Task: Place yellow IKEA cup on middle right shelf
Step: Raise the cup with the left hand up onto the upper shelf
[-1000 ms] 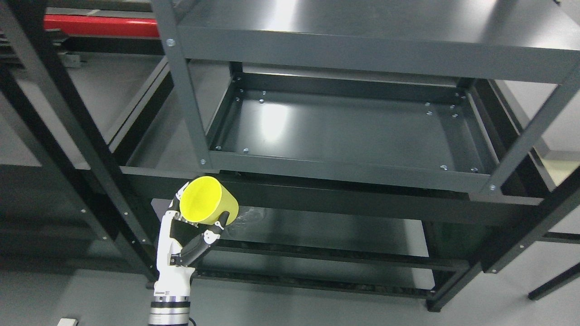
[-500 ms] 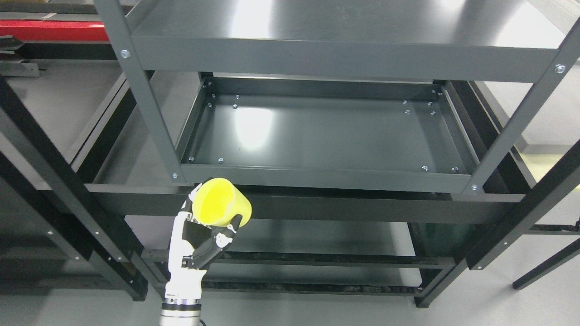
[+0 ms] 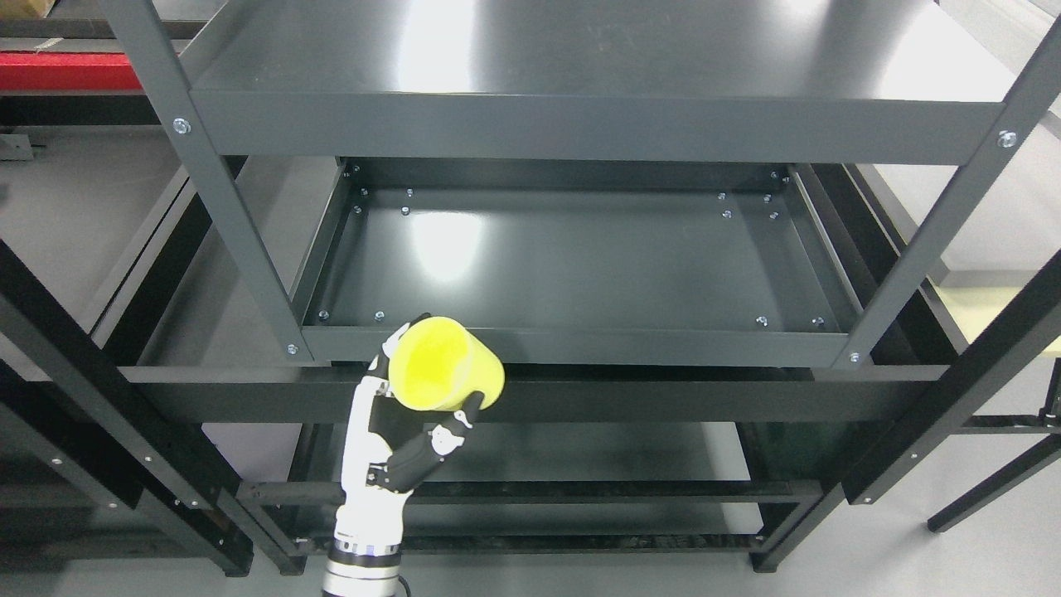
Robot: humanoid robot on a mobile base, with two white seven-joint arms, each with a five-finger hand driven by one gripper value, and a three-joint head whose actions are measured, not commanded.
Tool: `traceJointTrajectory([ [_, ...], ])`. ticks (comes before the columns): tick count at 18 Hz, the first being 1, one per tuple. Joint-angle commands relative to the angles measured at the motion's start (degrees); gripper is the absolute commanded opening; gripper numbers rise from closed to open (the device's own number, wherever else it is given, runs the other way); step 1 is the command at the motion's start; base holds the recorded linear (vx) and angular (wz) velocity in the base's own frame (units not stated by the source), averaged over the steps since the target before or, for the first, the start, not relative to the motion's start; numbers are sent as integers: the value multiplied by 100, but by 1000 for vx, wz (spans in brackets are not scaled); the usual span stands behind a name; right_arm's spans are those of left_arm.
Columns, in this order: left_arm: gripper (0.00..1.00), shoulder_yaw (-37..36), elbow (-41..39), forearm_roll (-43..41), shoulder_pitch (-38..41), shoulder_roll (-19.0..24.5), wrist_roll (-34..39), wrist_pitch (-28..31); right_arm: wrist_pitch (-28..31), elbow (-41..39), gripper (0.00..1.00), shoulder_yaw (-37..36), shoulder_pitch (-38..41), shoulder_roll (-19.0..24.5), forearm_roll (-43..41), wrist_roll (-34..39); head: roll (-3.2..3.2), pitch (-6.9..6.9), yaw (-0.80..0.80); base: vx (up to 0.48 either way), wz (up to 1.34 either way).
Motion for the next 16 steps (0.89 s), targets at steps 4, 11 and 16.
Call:
traceJointTrajectory([
  [4,1,-1427,-132,-2,-979,99,-564,-596,3,0,99,105,80,-100,-141,5,0,0,0,95,62],
  [11,1,-2815,-132,-2,-2606,99,-564,-755,3,0,99,97,80,-100,-141,5,0,0,0,50,103],
  [16,0,-2967,-123,50,-3704,99,-477,-729,3,0,99,97,80,-100,-141,5,0,0,0,24,37],
])
